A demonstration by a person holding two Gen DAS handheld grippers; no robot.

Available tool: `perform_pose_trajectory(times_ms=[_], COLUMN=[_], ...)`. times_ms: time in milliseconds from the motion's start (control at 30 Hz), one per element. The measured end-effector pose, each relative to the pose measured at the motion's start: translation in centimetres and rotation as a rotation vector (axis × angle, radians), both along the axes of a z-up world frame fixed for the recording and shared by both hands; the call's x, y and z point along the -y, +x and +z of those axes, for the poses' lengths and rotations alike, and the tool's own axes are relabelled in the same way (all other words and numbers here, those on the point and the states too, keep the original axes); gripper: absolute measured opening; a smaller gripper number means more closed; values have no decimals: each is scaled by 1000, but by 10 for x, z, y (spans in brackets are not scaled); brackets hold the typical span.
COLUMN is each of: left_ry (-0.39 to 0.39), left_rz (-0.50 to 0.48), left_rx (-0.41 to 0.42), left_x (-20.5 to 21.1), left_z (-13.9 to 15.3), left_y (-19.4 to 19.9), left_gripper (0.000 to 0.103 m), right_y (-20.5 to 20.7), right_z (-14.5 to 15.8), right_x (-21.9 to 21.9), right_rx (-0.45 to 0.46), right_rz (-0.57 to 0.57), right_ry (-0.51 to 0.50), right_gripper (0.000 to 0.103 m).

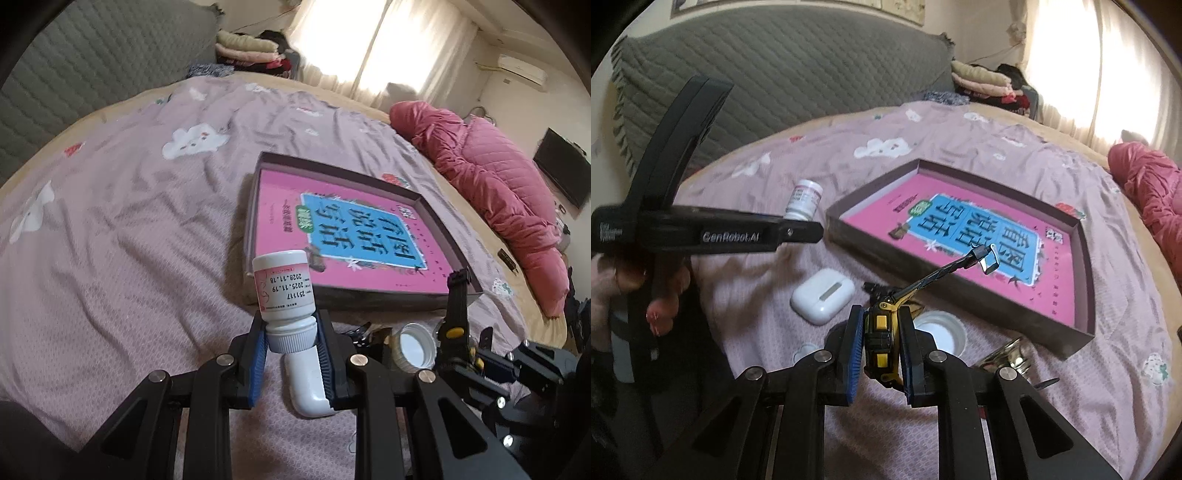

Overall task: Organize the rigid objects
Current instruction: 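Carry the pill bottle with the left tool while the right tool carries the watch over the grey box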

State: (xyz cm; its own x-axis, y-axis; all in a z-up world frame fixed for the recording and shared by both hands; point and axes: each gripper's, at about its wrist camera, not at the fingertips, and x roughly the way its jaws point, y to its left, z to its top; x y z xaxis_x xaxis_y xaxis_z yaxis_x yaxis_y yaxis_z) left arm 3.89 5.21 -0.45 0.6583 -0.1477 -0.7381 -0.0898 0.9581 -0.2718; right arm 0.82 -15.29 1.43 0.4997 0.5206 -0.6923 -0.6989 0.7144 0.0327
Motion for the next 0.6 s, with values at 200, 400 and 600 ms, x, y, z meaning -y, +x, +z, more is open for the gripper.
perform_pose_trajectory(times_ms=[200,400,600], left_ry=[13,22,32], left_rz=[-22,-29,-38], left_rx=[28,48,69], left_x=[4,7,10], left_z=[4,7,8], left_y=[1,6,17], left_gripper=[26,26,26], right_y=[3,13,27], right_z=[13,35,46], right_x=[6,22,43], right_rx=[46,104,121], right_rz=[-35,-90,-164], right_ry=[34,90,128], right_gripper=[18,18,18])
